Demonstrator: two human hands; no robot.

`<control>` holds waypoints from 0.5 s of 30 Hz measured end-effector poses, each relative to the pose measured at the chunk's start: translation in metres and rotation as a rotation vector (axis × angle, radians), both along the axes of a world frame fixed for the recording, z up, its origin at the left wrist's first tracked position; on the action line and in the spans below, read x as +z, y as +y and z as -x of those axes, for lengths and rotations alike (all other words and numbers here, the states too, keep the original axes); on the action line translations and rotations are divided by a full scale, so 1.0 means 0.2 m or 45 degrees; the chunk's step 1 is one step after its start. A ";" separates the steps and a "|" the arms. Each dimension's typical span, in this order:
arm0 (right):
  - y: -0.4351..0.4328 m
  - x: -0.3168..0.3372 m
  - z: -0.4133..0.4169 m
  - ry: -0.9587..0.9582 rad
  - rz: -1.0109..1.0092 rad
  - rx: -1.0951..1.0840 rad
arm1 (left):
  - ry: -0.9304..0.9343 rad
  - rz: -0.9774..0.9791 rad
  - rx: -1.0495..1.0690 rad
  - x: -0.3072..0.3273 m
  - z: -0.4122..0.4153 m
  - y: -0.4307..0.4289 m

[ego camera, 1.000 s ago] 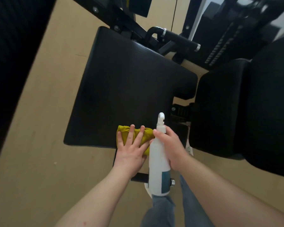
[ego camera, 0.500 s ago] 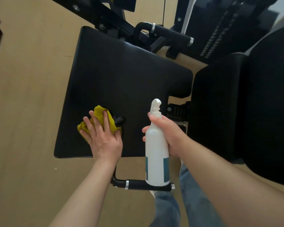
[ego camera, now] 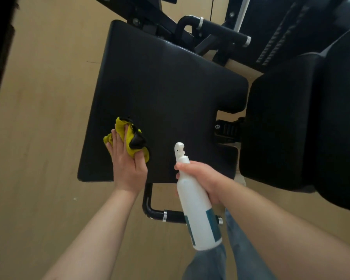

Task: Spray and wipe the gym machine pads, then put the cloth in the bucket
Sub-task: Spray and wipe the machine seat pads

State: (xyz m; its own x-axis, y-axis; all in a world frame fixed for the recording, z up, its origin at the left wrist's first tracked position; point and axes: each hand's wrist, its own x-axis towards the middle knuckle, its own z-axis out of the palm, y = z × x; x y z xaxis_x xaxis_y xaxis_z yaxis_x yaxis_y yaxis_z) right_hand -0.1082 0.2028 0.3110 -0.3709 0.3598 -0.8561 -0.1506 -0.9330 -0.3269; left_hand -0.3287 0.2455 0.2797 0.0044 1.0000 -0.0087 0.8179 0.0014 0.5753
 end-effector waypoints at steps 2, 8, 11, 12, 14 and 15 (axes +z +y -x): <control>-0.07 0.04 0.00 0.058 0.047 0.063 | 0.025 0.016 -0.026 0.01 0.00 0.00; -0.22 0.00 -0.01 -0.317 -0.012 -0.111 | 0.253 0.091 -0.188 0.03 -0.01 -0.03; -0.21 -0.01 -0.07 -0.209 0.089 -0.287 | 0.501 0.150 -0.257 0.01 -0.02 -0.03; -0.18 -0.01 -0.08 -0.211 0.072 -0.320 | 0.620 0.167 -0.287 0.00 -0.03 -0.03; -0.11 -0.02 -0.11 -0.277 -0.032 -0.400 | 0.795 0.178 -0.327 -0.03 -0.06 -0.04; -0.07 -0.02 -0.12 -0.304 -0.081 -0.453 | 0.838 0.177 -0.329 -0.04 -0.08 -0.04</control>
